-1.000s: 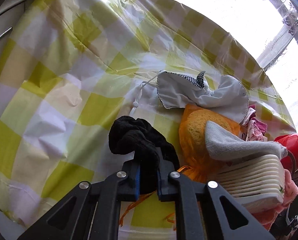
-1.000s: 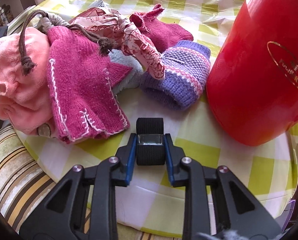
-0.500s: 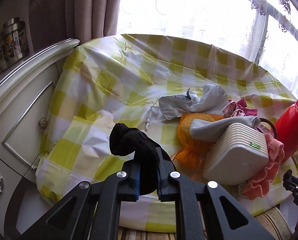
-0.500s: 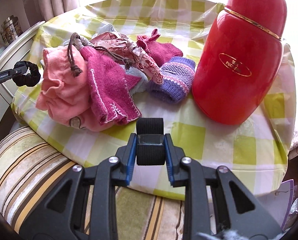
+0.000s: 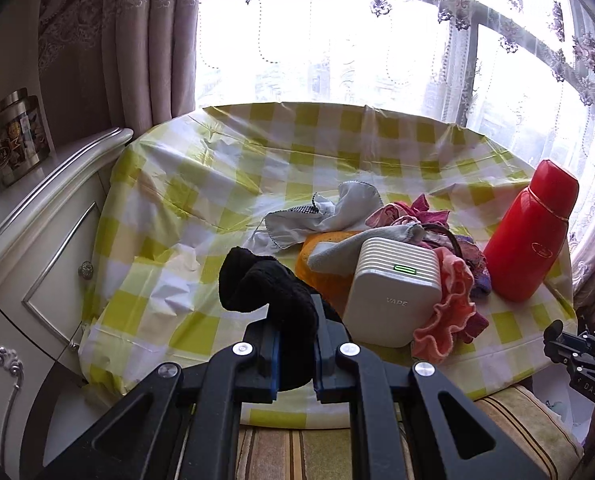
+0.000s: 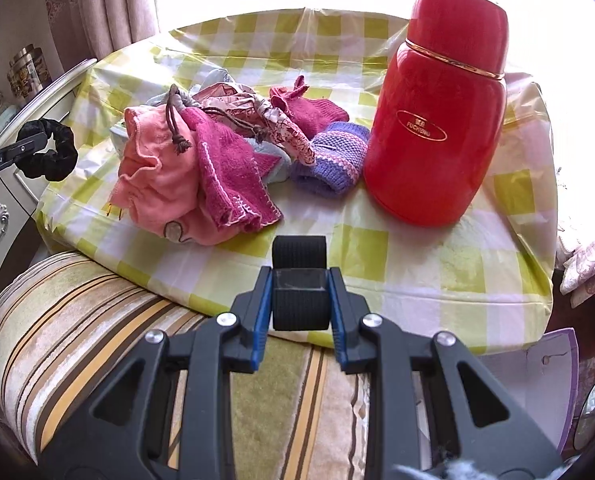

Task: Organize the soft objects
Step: 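Carry both black items over the box and open both tools to drop them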

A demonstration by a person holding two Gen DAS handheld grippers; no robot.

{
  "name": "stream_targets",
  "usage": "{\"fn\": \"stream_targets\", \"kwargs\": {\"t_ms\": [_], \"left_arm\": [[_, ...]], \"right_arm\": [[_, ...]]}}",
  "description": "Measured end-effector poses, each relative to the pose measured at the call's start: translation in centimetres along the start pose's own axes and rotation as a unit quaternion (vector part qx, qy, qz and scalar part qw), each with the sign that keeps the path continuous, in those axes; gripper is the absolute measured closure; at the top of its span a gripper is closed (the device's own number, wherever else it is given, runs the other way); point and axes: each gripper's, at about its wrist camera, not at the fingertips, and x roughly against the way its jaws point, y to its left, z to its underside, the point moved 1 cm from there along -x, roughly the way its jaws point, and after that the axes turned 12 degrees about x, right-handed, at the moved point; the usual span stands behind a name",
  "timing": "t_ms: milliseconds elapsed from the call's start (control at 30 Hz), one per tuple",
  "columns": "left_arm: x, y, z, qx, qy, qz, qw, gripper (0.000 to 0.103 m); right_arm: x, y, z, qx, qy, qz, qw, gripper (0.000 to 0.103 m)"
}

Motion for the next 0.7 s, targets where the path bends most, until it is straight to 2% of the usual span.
{"fn": "stream_targets", "kwargs": {"t_ms": [100, 167, 300, 433, 700], "left_arm": [[1.2, -2.0, 0.5, -0.01, 0.007, 0.035, 0.9993, 0.091], [2.0, -3.7, 0.9, -0.016, 0.019, 0.074, 0.9969, 0.091], [2.8, -8.1, 2.3, -0.027, 0.06, 0.164, 0.9843, 0.091], [2.7, -12.6, 4.2, -0.027, 0.123, 0.251, 0.9596, 0.091], [3.7, -21.3, 9.2, -0.08, 0.199, 0.34, 0.9155, 0.091]], "right_arm": [[1.2, -0.7, 0.7, -0.012, 0.001, 0.016, 1.0, 0.073], [2.0, -1.4, 1.3, -0.023, 0.005, 0.03, 0.999, 0.073], [3.7, -3.1, 2.8, -0.049, 0.013, 0.067, 0.996, 0.073], [5.6, -5.2, 4.8, -0.08, 0.024, 0.106, 0.991, 0.073], [9.0, -9.6, 9.0, -0.142, 0.033, 0.16, 0.976, 0.072]]}}
